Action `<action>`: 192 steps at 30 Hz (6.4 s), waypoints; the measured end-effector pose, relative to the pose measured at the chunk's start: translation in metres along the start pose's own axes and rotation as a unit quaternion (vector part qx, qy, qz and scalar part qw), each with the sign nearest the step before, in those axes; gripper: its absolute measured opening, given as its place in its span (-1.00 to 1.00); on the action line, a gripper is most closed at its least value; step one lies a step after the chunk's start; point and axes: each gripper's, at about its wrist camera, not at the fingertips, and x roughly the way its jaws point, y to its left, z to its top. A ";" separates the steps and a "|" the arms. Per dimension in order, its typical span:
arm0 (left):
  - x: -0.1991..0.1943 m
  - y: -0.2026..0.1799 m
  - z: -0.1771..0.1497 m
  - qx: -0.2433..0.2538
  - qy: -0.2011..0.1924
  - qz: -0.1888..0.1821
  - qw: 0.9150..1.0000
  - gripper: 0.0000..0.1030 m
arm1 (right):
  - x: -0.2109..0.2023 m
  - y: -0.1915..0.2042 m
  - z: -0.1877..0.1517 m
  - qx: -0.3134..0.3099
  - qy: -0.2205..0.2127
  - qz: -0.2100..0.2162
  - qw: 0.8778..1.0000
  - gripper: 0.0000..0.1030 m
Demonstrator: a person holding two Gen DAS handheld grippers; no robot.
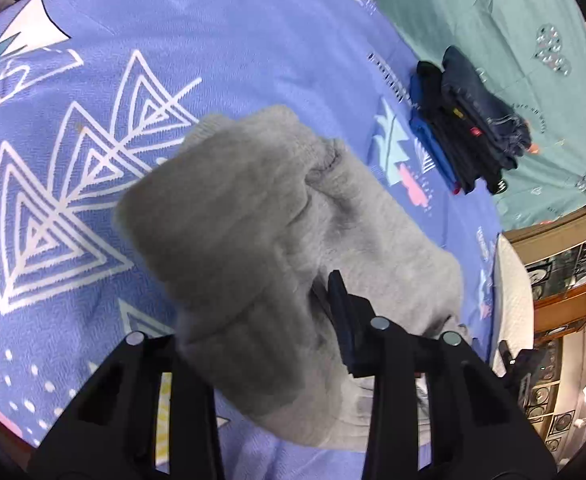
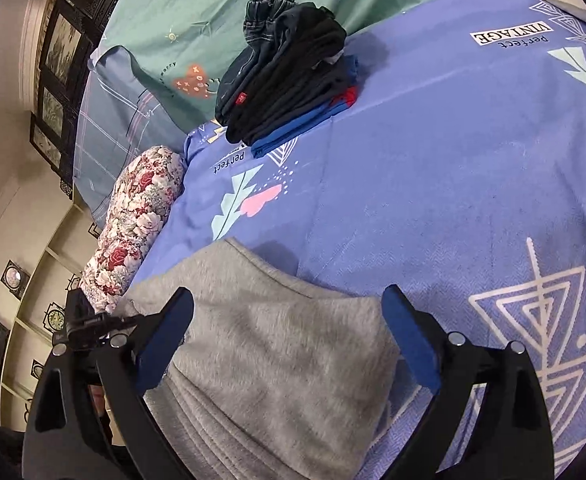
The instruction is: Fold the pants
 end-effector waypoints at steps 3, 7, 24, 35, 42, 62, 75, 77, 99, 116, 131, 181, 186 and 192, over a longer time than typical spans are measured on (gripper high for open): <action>-0.022 -0.027 -0.005 0.044 -0.031 -0.010 0.998 -0.42 | 0.000 -0.003 0.000 0.007 -0.001 0.000 1.000 0.85; -0.053 -0.112 -0.028 0.169 -0.062 -0.043 0.983 -0.42 | -0.005 -0.004 0.001 0.009 -0.011 0.001 1.000 0.85; 0.022 -0.217 -0.117 0.342 0.223 -0.229 0.884 0.92 | -0.020 -0.009 -0.009 0.051 0.088 0.082 0.991 0.97; 0.047 -0.198 -0.118 0.363 0.197 -0.184 0.892 0.92 | 0.000 0.037 -0.028 0.011 0.220 0.078 0.972 0.97; 0.043 -0.212 -0.117 0.374 0.197 -0.204 0.883 0.93 | -0.011 0.061 -0.019 -0.002 0.144 0.144 0.979 -0.11; 0.032 -0.229 -0.160 0.472 0.213 -0.241 0.821 0.96 | -0.113 0.039 -0.007 -0.020 0.020 -0.010 1.000 0.45; 0.050 -0.196 -0.170 0.450 0.223 -0.236 0.832 0.96 | 0.008 0.033 -0.005 0.004 0.171 -0.020 0.985 0.37; 0.039 -0.196 -0.170 0.454 0.214 -0.236 0.832 0.96 | -0.008 0.045 0.004 0.012 0.159 -0.027 0.987 0.43; 0.006 -0.161 -0.144 0.417 0.184 -0.243 0.856 0.96 | 0.086 0.117 0.015 -0.066 0.206 0.005 0.976 -0.10; 0.030 -0.162 -0.145 0.407 0.171 -0.187 0.878 0.96 | -0.021 0.097 -0.015 -0.126 0.127 -0.078 0.981 0.58; 0.020 -0.145 -0.051 0.300 0.124 -0.177 0.929 0.96 | -0.086 0.029 -0.028 -0.010 0.075 -0.063 0.995 0.97; 0.279 -0.358 0.320 0.142 0.098 -0.160 0.972 0.96 | 0.168 0.130 0.411 -0.116 -0.015 -0.152 0.981 0.85; 0.246 -0.367 0.329 0.163 0.068 -0.182 0.967 0.96 | 0.198 0.071 0.415 -0.027 -0.016 -0.105 0.994 0.86; 0.148 -0.348 0.304 0.153 0.021 -0.201 0.967 0.96 | 0.104 0.122 0.408 -0.094 -0.103 -0.074 0.987 0.93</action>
